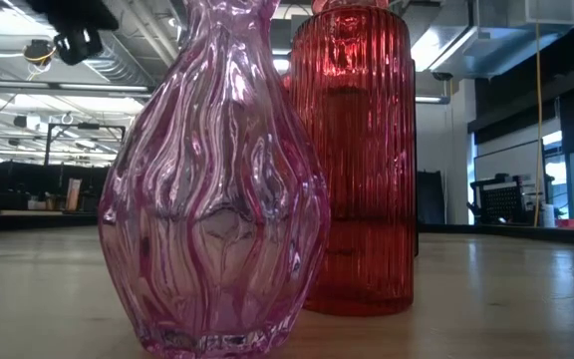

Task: Sort vases onto shelf
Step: Put the right transparent vase on the shelf aligned with the other transparent vase

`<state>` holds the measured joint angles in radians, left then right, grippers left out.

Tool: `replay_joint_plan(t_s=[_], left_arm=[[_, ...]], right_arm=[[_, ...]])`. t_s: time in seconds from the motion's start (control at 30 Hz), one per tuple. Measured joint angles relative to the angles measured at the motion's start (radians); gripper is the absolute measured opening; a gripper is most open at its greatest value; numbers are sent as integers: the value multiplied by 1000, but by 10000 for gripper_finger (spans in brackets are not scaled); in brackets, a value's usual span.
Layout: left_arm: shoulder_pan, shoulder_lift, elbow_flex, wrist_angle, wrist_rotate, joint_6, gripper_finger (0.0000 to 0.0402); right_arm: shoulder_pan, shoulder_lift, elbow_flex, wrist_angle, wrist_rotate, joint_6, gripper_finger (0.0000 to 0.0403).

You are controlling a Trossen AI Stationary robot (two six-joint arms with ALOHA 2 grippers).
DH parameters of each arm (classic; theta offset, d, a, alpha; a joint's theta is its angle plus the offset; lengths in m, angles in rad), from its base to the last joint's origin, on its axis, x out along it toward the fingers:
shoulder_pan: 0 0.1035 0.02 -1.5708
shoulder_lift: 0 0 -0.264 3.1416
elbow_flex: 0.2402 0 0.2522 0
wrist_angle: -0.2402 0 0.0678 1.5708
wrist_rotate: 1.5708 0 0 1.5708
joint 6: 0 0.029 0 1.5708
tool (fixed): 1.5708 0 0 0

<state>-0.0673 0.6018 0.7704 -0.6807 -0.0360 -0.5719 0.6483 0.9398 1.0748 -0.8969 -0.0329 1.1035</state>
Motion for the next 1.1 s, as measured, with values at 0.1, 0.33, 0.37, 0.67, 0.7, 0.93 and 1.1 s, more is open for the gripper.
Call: replay_joint_plan(t_s=[0.1, 0.33, 0.37, 0.67, 0.7, 0.93, 1.1], left_arm=[[0, 0, 0, -44, 0, -2, 0], [0, 0, 0, -51, -41, -24, 0], [0, 0, 0, -51, -53, -24, 0], [0, 0, 0, -49, -105, -24, 0], [0, 0, 0, -49, -104, -24, 0], [0, 0, 0, -40, -105, -24, 0], [0, 0, 0, -35, -103, -29, 0]], right_arm=[[127, 42, 0, -38, 40, 63, 122], [305, 164, -1, -87, 113, 243, 122], [326, 181, -1, -84, 121, 264, 122], [388, 311, -1, -7, 156, 383, 122], [387, 320, -1, 4, 157, 383, 122], [380, 354, -80, 90, 121, 456, 122], [380, 339, -96, 114, 161, 484, 122]])
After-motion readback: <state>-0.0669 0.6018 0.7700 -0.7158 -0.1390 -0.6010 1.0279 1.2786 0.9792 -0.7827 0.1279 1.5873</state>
